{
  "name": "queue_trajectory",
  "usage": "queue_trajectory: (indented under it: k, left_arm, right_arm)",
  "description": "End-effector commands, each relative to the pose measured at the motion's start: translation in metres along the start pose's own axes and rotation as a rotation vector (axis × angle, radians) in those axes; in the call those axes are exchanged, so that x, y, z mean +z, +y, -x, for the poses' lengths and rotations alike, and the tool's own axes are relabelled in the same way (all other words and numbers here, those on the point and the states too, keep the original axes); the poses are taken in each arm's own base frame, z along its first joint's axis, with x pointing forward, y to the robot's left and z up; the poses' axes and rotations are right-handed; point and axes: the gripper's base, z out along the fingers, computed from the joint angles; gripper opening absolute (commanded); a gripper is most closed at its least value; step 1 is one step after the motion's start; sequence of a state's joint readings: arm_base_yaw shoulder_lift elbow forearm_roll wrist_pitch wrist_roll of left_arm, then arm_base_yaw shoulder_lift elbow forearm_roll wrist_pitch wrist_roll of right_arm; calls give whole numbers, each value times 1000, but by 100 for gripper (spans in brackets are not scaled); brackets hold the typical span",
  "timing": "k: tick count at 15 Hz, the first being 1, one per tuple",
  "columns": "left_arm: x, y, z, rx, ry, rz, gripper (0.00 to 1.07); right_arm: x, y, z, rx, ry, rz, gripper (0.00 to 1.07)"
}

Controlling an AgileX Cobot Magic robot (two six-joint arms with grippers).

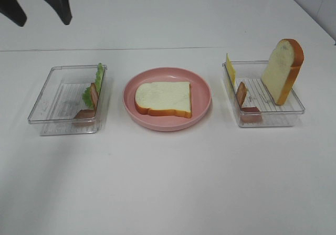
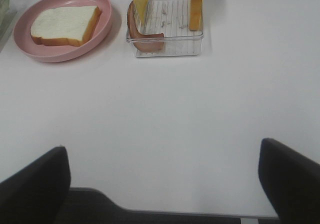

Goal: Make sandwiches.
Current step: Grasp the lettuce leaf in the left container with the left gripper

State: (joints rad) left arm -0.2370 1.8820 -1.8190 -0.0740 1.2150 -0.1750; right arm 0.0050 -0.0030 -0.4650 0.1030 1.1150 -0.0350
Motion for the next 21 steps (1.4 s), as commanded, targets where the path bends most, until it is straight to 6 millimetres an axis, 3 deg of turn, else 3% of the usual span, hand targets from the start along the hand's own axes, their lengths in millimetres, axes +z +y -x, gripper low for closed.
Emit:
queue_trajectory:
  k: [1, 6, 8, 11, 18, 21]
  left_arm:
    - [-15, 26, -21, -47, 88, 39, 76]
    - [-14, 27, -15, -85, 10, -23, 76]
    - [6, 26, -11, -105, 33, -50, 76]
    - [52, 25, -9, -142, 136, -91, 76]
    - [100, 26, 2, -169, 134, -98, 76]
    - [122, 20, 18, -178, 146, -101, 76]
  right_arm:
    - [-2, 0, -3, 9, -18, -9, 98]
    - [-2, 0, -3, 9, -18, -9, 98]
    - [-2, 0, -3, 9, -18, -9, 98]
    - [-2, 0, -3, 9, -18, -9, 98]
    - [-2, 0, -3, 9, -18, -9, 98]
    - [-2, 0, -3, 9, -18, -9, 98]
